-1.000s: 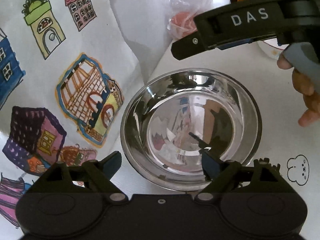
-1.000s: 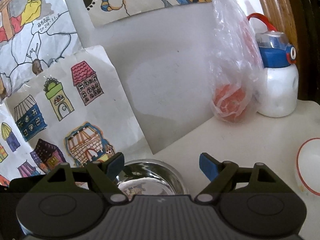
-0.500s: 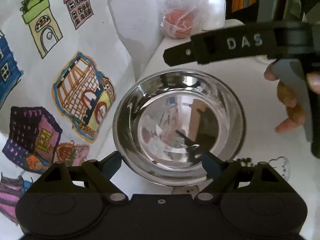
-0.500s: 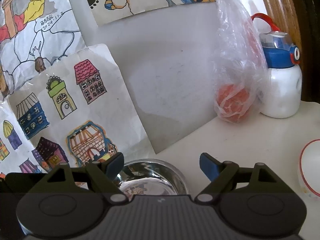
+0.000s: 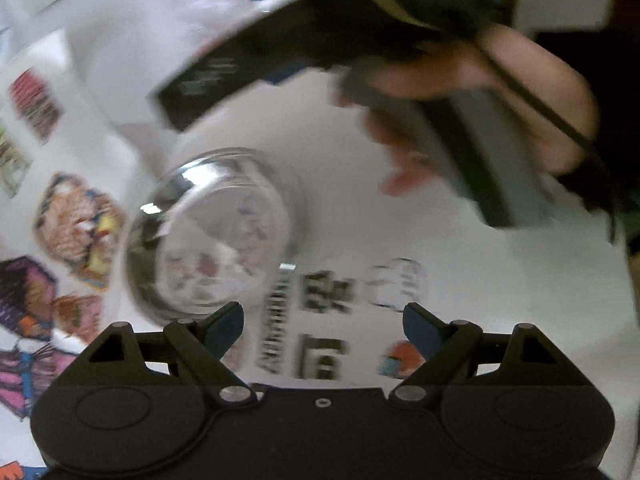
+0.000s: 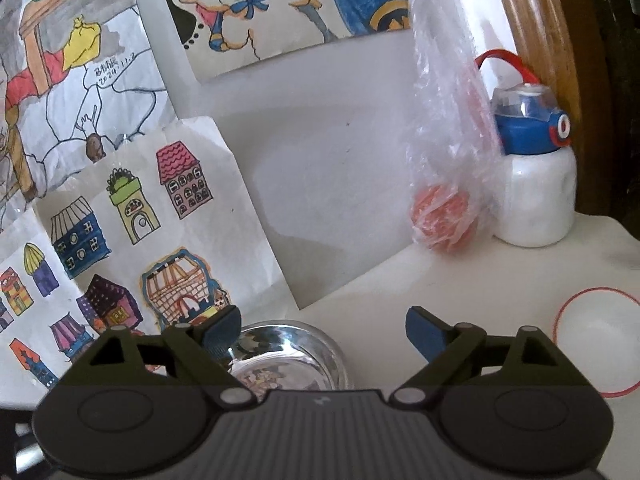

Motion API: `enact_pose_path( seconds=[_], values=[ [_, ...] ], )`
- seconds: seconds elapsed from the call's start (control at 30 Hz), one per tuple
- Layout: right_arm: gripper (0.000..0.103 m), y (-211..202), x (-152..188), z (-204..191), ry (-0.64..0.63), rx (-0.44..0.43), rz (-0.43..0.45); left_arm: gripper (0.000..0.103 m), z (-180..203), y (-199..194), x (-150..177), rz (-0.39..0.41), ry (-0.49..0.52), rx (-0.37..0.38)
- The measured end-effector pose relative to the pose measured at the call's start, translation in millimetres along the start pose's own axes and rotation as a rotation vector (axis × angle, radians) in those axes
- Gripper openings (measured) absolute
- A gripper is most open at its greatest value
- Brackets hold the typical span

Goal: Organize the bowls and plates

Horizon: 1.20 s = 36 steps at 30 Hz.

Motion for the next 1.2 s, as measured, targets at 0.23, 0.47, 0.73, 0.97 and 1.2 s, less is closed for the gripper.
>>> enact_pose_path(
  seconds=[0.23, 0.47, 0.73, 0.97, 1.2],
  values=[
    [0.094, -8, -5, 6, -0.024, 0.007, 0.002, 0.089, 36, -5, 4, -0.026, -0.001, 0.129],
    [0.094, -20, -5, 4, -0.039, 0.002, 0.008, 0.090, 52, 2, 8, -0.060, -0.148, 0.273],
    [0.096, -33, -3, -7, -0.114, -0.009, 0.019, 0.090, 58, 3, 10, -0.015, -0.179, 0.267],
    [0.102, -45, -1, -1, -0.109, 0.042, 0.034, 0.092, 47, -10, 16, 0.031, -0.200, 0.228],
    [0.103, -73, 5, -5, -0.117, 0.082, 0.042, 0.094, 34, -37, 30, 0.098, -0.266, 0.178]
  ],
)
Point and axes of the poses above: each gripper's, at about its wrist camera, not at the fingertips, and y roughly the way its jaws point, z to its right, x to its underside, the point moved 7 cm from there along y, roughly the way its jaws point, and after that the axes turned 3 degrees about -x, right-handed, at the moved point
